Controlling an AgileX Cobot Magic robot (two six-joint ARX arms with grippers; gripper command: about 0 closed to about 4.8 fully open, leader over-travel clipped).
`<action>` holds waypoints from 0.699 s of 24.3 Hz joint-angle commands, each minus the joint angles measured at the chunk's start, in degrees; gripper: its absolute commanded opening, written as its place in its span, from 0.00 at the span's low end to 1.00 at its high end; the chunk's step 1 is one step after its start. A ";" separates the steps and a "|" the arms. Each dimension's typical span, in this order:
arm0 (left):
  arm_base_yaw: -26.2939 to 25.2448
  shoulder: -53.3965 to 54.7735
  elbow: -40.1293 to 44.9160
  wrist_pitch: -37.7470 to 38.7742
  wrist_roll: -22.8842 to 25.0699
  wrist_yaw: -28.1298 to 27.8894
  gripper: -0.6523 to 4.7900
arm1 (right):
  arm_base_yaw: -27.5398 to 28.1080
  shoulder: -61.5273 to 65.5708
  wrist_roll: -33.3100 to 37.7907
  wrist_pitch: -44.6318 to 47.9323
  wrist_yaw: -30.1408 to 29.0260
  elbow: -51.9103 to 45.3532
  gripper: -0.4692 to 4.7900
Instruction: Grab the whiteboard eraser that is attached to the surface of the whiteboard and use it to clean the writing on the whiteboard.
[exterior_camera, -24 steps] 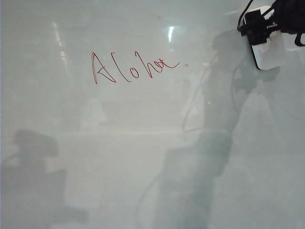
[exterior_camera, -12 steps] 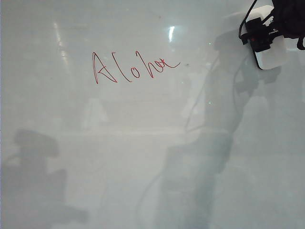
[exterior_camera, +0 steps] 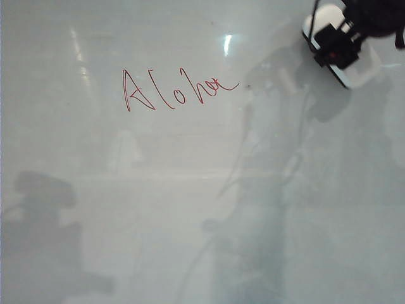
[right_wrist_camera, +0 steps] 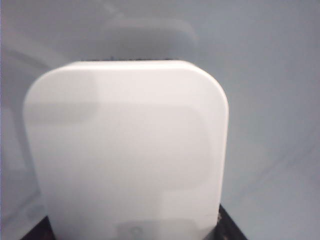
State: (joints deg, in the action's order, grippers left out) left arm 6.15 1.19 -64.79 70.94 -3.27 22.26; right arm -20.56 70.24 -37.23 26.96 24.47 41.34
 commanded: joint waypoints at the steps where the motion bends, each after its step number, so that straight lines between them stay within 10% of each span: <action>1: 0.04 0.11 -0.13 -0.72 0.24 -0.17 0.11 | -8.11 -1.84 -15.34 1.95 4.24 1.20 0.56; 17: 0.04 0.11 -0.13 -0.74 0.24 -0.17 0.11 | -25.09 17.99 -34.18 -10.64 12.98 26.58 0.57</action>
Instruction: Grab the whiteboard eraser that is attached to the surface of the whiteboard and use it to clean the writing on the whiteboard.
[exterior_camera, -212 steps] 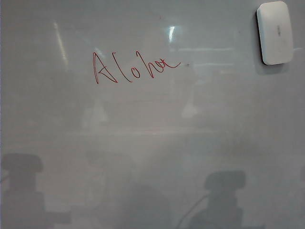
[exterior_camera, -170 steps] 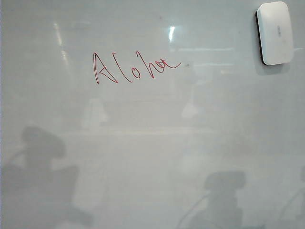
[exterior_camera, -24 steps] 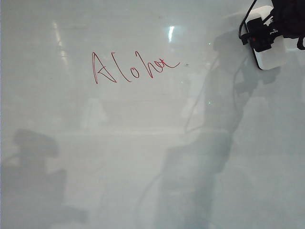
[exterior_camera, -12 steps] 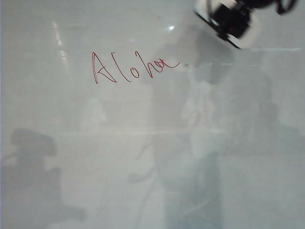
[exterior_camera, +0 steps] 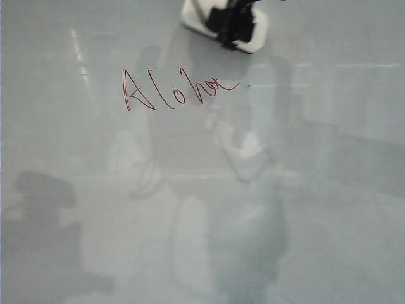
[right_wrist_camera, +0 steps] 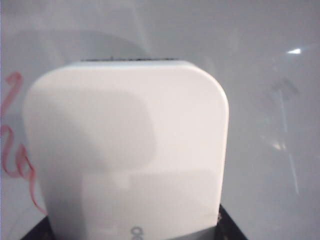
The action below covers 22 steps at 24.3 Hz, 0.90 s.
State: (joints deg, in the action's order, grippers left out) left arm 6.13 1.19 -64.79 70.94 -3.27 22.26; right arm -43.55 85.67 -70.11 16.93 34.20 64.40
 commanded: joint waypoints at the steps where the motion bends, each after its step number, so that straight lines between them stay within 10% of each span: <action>1: 0.07 0.11 -0.13 -0.76 0.24 -0.20 0.11 | -3.02 3.87 -1.60 -0.87 3.43 4.68 0.57; 22: 0.07 0.13 -0.13 -0.61 0.24 -2.10 0.11 | -8.52 22.47 -3.80 -3.08 2.58 16.61 0.56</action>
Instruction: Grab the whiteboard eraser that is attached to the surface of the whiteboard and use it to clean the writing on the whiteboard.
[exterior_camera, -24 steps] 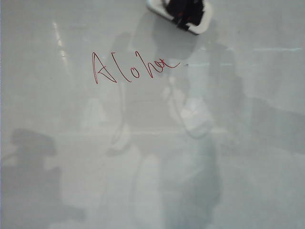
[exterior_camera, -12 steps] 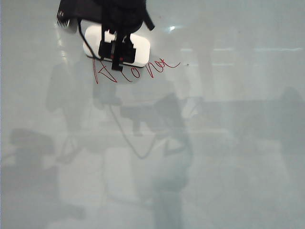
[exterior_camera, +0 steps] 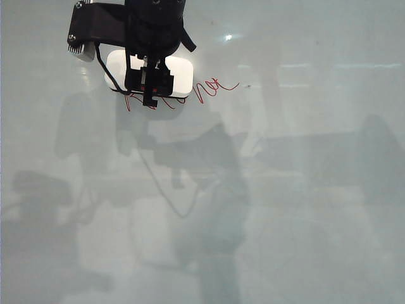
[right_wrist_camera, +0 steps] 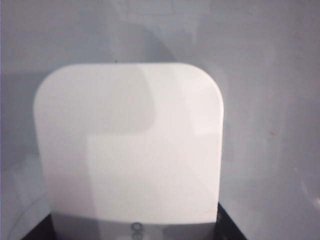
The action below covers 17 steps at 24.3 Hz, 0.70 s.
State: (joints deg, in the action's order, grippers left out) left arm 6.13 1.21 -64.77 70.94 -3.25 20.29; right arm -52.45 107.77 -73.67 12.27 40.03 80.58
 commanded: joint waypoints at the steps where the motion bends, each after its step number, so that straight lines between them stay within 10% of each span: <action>1: 0.07 0.11 -0.15 -0.55 0.22 -0.11 0.11 | 0.46 0.81 -0.46 1.73 -3.41 0.46 0.56; 17: 0.07 0.11 -0.15 0.17 0.22 -0.13 0.11 | 0.42 2.45 -7.19 2.25 2.93 5.31 0.57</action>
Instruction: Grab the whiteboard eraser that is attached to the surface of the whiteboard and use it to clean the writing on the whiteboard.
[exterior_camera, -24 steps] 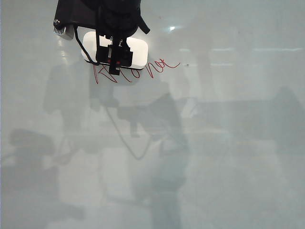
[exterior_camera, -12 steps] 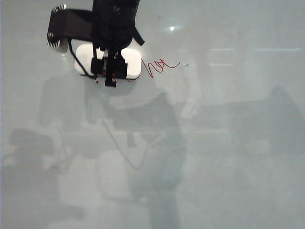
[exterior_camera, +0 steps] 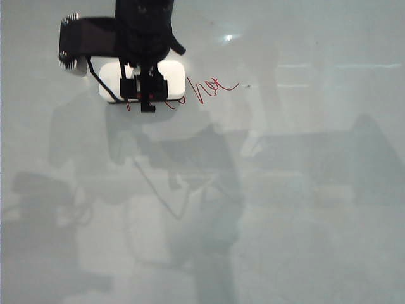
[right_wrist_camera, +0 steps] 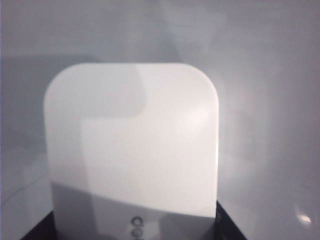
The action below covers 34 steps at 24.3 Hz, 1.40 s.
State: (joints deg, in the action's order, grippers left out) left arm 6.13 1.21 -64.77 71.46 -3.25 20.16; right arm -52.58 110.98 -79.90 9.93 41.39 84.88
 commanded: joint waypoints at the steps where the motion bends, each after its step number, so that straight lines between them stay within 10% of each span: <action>1: 0.07 0.11 -0.15 -0.35 0.22 -0.02 0.11 | 0.50 -0.74 -0.92 4.81 1.55 1.01 0.57; 24: 0.07 0.11 -0.15 -0.39 0.24 -0.02 0.11 | 2.78 2.82 12.41 -6.51 7.32 0.83 0.56; 34: 0.07 0.11 -0.13 -0.44 0.28 -0.07 0.11 | 2.64 1.44 -3.85 6.69 13.09 1.03 0.56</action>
State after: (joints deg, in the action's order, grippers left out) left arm 6.15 1.19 -64.77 71.59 -3.25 20.14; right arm -51.86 114.19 -81.43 8.27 50.89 84.58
